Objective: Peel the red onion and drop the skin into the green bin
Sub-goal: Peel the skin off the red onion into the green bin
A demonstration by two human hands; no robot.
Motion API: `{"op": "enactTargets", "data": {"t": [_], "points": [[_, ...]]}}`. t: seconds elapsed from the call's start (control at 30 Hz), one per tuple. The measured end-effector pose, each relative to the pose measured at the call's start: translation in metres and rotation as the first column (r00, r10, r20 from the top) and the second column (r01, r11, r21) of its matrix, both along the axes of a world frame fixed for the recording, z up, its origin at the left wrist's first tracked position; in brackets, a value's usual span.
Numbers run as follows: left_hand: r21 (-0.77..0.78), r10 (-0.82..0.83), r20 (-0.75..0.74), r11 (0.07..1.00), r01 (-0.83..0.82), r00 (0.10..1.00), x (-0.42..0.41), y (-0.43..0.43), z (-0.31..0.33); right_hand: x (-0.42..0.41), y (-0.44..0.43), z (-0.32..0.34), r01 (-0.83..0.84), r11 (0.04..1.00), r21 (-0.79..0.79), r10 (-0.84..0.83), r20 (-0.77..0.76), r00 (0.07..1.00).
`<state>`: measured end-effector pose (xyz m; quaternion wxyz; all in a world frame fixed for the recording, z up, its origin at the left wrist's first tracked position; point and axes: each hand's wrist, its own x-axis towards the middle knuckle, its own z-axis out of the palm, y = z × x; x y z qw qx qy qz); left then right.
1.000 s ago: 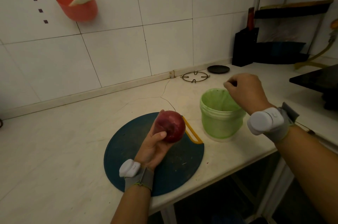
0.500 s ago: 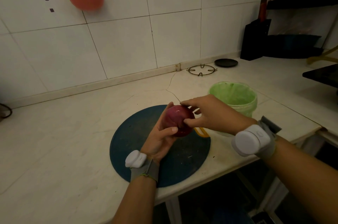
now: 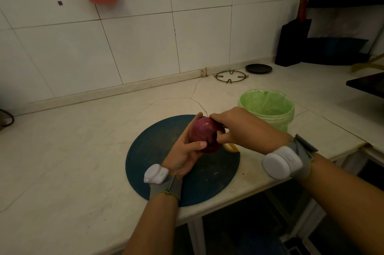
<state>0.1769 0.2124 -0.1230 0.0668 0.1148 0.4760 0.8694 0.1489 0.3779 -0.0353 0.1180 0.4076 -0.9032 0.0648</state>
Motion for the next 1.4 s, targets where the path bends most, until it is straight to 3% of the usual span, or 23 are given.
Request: {"op": "enactTargets", "data": {"t": [0.1, 0.23, 0.3, 0.53, 0.7, 0.9, 1.03, 1.4], "points": [[-0.001, -0.004, -0.003, 1.000, 0.004, 1.000, -0.001, 0.000, 0.000, -0.005, 0.006, 0.000, -0.035, 0.997, -0.074, 0.037, 0.023, 0.999], [0.066, -0.008, -0.002, 0.998, 0.008, 1.000, -0.001, -0.001, -0.001, -0.004, 0.013, -0.006, -0.028, 0.911, -0.412, 0.126, 0.214, 0.969], [0.090, 0.004, -0.003, 0.996, -0.003, 1.000, -0.001, -0.001, -0.001, -0.002, 0.013, -0.012, -0.002, 0.862, -0.507, 0.157, 0.264, 0.952], [0.115, 0.005, 0.005, 0.993, -0.006, 1.000, -0.001, -0.001, -0.001, -0.003, 0.003, -0.026, 0.020, 0.727, -0.686, 0.137, 0.174, 0.975], [0.117, 0.016, 0.004, 0.993, -0.016, 1.000, -0.002, -0.001, -0.002, -0.005, 0.002, -0.027, -0.018, 0.724, -0.690, 0.121, 0.102, 0.987], [0.106, 0.027, 0.007, 0.994, -0.028, 1.000, -0.003, 0.000, -0.003, -0.002, 0.002, -0.030, -0.100, 0.811, -0.576, 0.057, -0.093, 0.994], [0.106, 0.036, 0.017, 0.994, -0.038, 0.999, -0.002, 0.001, -0.003, 0.001, -0.004, -0.033, -0.068, 0.903, -0.425, -0.014, -0.186, 0.982], [0.056, 0.011, 0.015, 0.998, -0.012, 1.000, -0.002, 0.001, -0.002, 0.001, -0.008, -0.033, 0.081, 0.883, -0.462, -0.071, 0.038, 0.997]]}}
